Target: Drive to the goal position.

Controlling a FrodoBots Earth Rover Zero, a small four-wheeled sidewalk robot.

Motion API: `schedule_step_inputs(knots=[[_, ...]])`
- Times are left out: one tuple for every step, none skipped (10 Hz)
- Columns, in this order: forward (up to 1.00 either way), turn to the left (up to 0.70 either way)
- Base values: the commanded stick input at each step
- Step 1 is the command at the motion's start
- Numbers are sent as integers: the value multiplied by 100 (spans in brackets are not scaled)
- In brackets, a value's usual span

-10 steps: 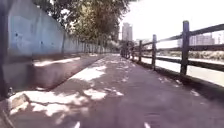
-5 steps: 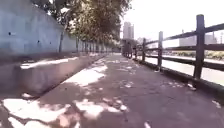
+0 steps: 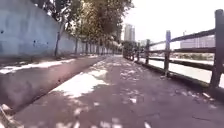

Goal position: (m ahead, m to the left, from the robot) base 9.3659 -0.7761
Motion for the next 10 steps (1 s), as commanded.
schedule_step_inputs(knots=[[100, 0], [100, 0], [100, 0], [100, 0], [100, 0], [100, 0], [100, 0], [100, -20], [100, -40], [100, -40]])
